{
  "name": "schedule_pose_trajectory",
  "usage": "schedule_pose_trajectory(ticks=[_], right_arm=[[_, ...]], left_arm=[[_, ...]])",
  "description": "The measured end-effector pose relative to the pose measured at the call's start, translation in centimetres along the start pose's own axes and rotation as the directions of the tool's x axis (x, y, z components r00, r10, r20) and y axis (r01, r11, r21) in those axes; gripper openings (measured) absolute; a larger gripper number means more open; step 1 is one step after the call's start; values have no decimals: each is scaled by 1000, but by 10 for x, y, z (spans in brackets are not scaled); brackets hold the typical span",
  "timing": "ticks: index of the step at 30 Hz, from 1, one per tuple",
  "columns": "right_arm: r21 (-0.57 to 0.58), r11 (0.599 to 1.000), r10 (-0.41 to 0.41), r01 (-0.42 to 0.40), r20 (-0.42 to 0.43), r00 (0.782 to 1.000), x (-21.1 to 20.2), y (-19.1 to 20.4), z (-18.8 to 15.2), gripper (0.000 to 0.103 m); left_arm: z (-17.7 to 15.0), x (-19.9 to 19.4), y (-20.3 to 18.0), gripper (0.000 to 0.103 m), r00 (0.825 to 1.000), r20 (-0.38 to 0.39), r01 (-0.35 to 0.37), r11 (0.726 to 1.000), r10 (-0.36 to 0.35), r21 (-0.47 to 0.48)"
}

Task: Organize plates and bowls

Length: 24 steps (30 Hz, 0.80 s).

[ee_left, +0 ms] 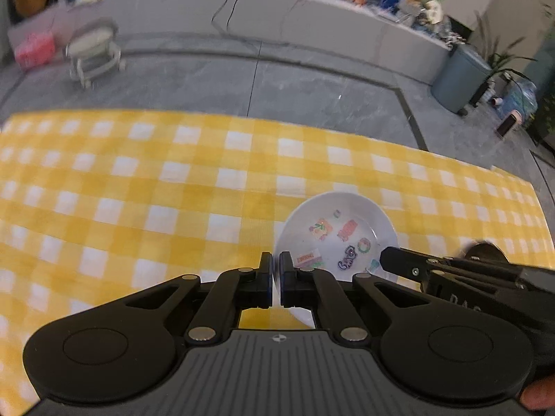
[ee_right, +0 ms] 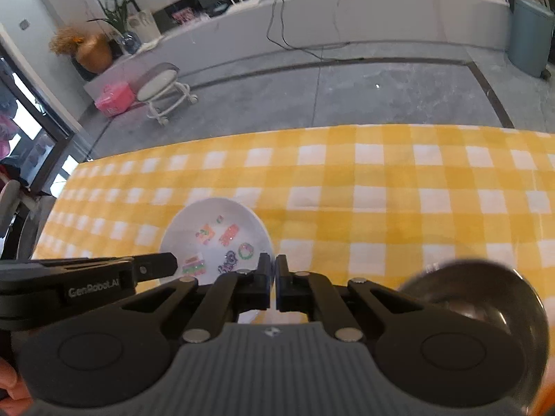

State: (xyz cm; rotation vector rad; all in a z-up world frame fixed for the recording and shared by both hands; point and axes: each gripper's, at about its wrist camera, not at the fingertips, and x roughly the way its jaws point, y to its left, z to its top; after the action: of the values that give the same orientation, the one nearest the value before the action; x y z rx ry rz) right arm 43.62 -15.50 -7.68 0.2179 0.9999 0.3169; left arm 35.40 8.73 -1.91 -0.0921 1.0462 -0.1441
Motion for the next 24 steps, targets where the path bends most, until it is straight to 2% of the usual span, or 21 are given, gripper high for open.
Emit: schedule_pose_trajectory(ticks=[2,6,11,17,20,24], right_arm=[[10,1000,23,-23,18,1000,-17,4,-9,0],[8,998,63,-63,57,996,-55,13,-33,0],[-8,994,111,-110,71,991,-99,23,-76,0],[36,986,159,-160,27,987,-133,16,-148,0],[71,983,169,-169,7,986,-145,11,-184,0],[107,972,210,-210,7,978,-160,9,-220,0]], left_arm=[[-9,-20,-4,3,999,39,-13,999,12,29],[-31,-59,-6,2,996,93,4,999,-8,41],[-69,-94,-12,2,996,84,-5,999,1,38],[-132,-121,-26,2,996,86,-15,998,10,54],[-157,-127,-26,2,998,58,12,1000,-13,19],[-187,-133,-25,2,998,63,19,999,-17,-27]])
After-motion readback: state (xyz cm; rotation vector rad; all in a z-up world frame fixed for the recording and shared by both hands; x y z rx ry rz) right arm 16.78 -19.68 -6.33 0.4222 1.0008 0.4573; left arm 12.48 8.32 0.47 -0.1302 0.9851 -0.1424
